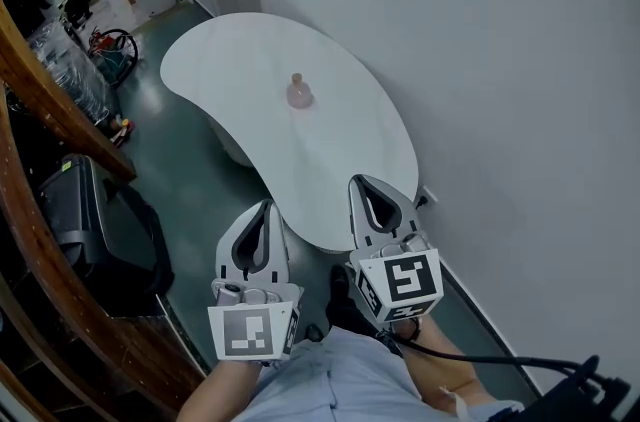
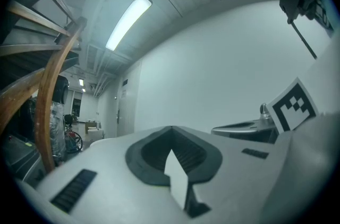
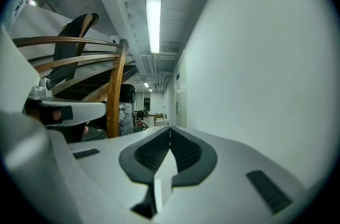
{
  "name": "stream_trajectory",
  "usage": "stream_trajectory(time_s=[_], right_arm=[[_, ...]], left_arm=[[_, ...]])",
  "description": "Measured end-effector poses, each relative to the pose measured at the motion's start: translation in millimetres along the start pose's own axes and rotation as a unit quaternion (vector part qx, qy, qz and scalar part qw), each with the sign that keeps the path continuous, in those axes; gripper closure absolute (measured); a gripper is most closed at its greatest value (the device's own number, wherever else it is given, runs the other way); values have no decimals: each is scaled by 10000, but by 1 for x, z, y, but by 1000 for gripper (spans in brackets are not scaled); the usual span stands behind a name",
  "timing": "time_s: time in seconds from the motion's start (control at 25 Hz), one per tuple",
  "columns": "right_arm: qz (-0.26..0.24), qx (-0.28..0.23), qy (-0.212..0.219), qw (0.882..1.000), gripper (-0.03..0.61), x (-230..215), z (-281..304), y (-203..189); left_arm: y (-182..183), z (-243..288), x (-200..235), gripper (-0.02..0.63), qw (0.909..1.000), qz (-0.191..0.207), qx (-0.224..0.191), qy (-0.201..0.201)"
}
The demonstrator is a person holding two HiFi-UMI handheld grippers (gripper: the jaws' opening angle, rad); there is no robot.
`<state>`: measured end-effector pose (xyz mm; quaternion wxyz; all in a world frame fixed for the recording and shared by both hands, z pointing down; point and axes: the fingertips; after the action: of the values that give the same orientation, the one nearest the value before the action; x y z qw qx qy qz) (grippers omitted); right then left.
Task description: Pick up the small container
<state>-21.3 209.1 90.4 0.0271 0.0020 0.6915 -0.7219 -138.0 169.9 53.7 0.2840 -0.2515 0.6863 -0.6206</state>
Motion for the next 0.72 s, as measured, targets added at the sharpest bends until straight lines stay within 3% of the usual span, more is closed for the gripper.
stream_trajectory(time_s=[0.48, 0.72], right_arm=[[86, -53, 512, 9986, 577, -60, 91, 12], [66, -204, 845, 9962, 577, -77, 122, 23]], left_arm=[[11, 99, 8, 614, 9989, 75, 8, 463], [20, 125, 10, 615, 9968, 297, -127, 733]])
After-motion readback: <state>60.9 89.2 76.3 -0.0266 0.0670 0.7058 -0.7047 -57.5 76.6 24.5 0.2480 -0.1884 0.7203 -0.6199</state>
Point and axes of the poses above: the fingertips, and each gripper's own axes: z forward along the fingers, x to its left, y out of its top, and after that the axes turned 11 degrees about y, right-handed
